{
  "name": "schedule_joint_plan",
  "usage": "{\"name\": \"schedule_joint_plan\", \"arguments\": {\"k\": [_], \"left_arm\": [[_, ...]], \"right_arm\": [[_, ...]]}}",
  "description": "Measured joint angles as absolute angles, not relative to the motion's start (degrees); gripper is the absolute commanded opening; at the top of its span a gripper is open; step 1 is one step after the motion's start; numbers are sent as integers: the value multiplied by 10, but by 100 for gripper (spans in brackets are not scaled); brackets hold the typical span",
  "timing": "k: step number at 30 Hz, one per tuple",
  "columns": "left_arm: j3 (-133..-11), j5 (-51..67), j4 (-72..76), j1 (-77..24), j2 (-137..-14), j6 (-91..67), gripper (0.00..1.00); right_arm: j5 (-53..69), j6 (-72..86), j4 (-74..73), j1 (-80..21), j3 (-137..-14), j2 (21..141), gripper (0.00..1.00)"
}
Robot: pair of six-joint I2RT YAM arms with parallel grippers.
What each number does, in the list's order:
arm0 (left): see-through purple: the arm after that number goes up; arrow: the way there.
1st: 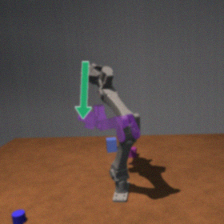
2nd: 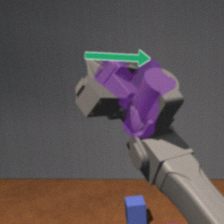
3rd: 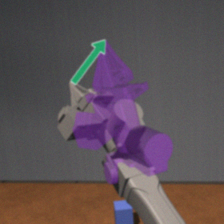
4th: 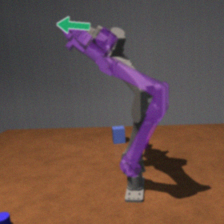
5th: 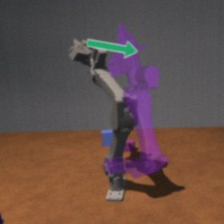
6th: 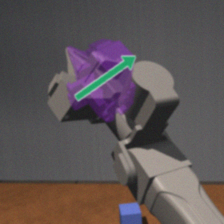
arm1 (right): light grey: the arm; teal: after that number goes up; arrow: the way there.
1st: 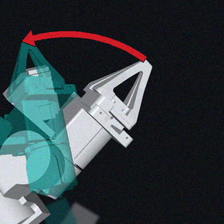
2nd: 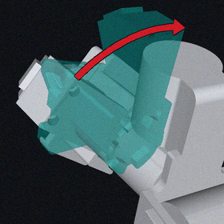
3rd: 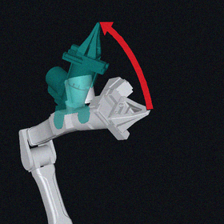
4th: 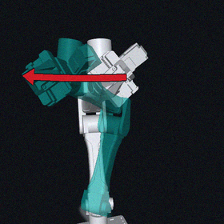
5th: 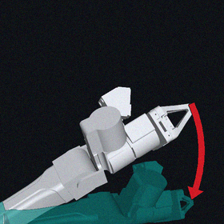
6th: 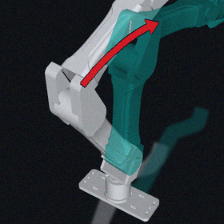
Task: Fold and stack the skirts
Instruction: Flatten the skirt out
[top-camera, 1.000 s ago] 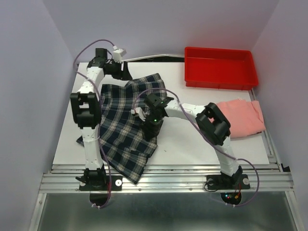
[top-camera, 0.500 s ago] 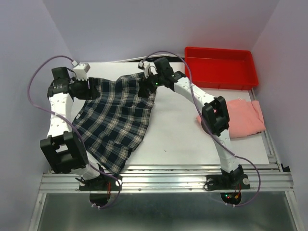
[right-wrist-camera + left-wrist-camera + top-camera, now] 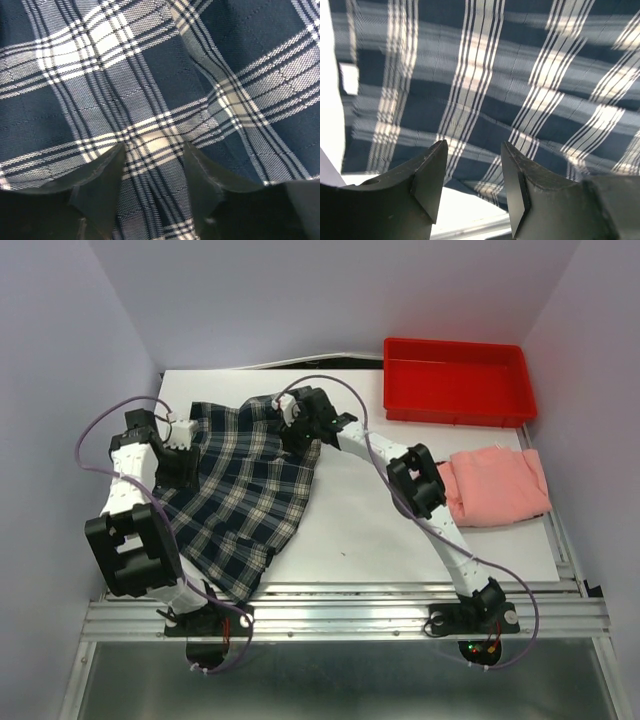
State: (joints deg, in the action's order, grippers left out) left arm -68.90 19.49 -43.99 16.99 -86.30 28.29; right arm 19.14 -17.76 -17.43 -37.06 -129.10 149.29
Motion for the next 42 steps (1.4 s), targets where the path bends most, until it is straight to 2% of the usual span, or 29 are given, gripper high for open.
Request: {"name": "schedule_joint_plan", "arguments": {"k": [4, 8, 13, 16, 17, 21, 25, 29, 31, 35, 42], "left_arm": [[-669, 174, -445, 170, -877, 282, 57], [-681, 169, -434, 170, -941, 273, 57], [-763, 175, -414, 163, -1071, 255, 56], [-832, 186, -410, 135, -1141, 253, 55], [-838, 190, -408, 126, -1144, 254, 55], [-843, 233, -393, 64, -1144, 283, 58], [-843, 293, -392, 34, -1126, 305, 63], [-843, 330, -386, 69, -1051, 309, 70], [-843, 339, -379, 107, -992, 316, 73], [-844, 328, -378, 167, -923, 346, 73], [-809, 289, -384, 197, -952, 385, 72]], "right_arm": [[181, -215, -168, -372, -1257, 1476, 46], [180, -270, -195, -372, -1142, 1396, 43], [222, -329, -335, -374, -1025, 1296, 41], [293, -369, -458, -385, -989, 1260, 56], [319, -379, -501, -392, -984, 1255, 57], [408, -357, -611, -417, -1005, 1258, 59], [440, -257, -617, -425, -1114, 1267, 62], [394, -145, -518, -376, -1243, 1269, 69], [353, -116, -474, -343, -1272, 1269, 73], [267, -103, -418, -288, -1282, 1279, 78], [206, -107, -396, -291, -1286, 1363, 83]]}}
